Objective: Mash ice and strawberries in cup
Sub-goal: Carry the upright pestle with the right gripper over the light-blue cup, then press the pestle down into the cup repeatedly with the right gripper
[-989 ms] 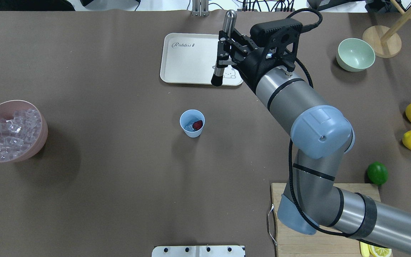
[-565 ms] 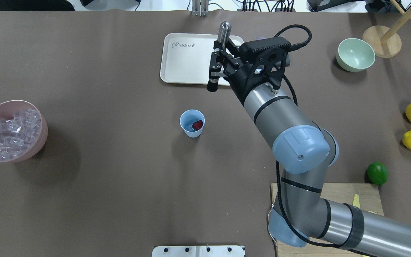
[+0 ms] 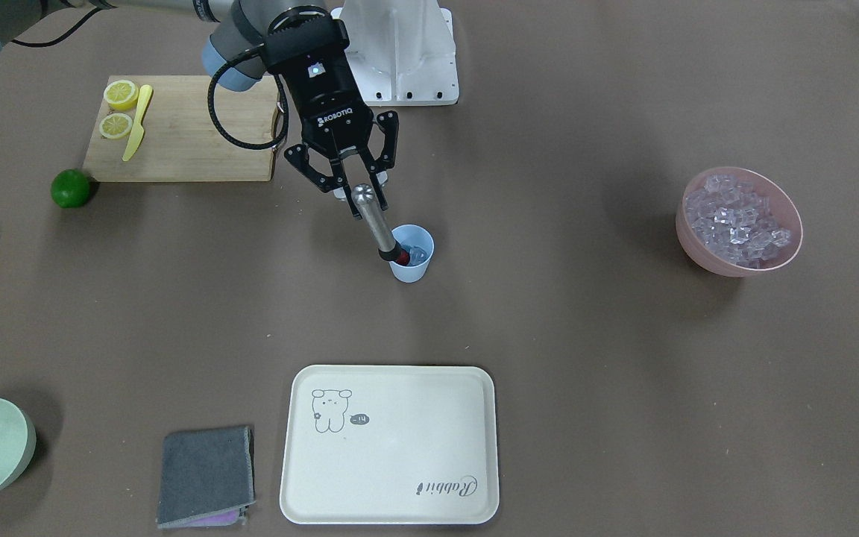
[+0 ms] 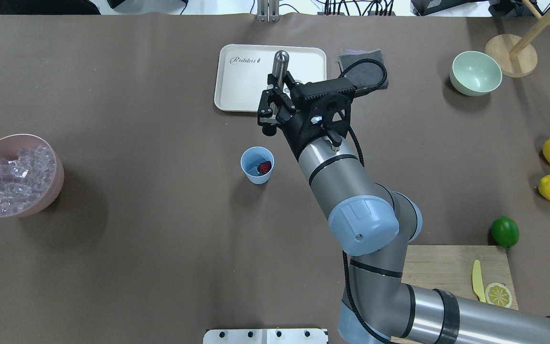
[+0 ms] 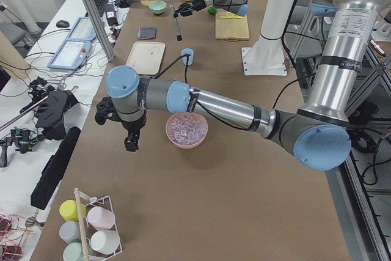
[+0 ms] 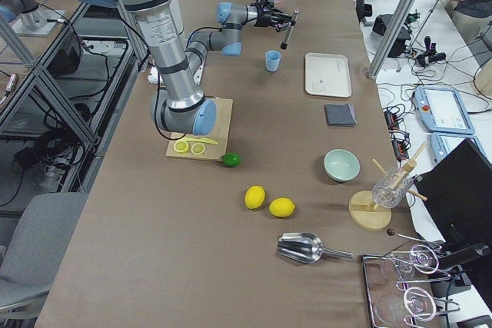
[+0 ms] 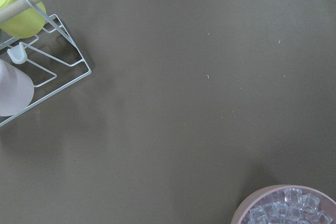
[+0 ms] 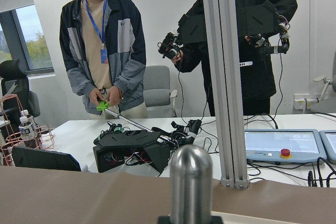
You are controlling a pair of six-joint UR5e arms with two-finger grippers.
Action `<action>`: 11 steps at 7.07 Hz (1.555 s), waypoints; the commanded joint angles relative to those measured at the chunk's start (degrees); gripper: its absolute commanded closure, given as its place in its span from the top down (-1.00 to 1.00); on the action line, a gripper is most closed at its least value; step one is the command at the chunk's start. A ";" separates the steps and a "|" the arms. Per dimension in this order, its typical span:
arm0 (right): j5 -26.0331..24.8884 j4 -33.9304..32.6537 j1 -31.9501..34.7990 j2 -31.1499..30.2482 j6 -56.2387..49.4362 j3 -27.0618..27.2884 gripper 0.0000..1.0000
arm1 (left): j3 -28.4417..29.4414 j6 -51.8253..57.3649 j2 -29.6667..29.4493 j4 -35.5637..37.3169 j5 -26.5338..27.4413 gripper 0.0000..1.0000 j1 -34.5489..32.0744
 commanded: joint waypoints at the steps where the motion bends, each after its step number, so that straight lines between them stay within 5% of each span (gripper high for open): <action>1: -1.98 0.00 -2.07 0.81 0.08 -1.66 -1.00 | -0.25 0.00 -0.06 -0.12 -0.16 0.95 0.00; 11: -3.57 -0.08 -5.25 3.01 -0.54 -5.53 -1.00 | -0.52 0.18 2.92 -1.34 -2.36 0.95 -0.62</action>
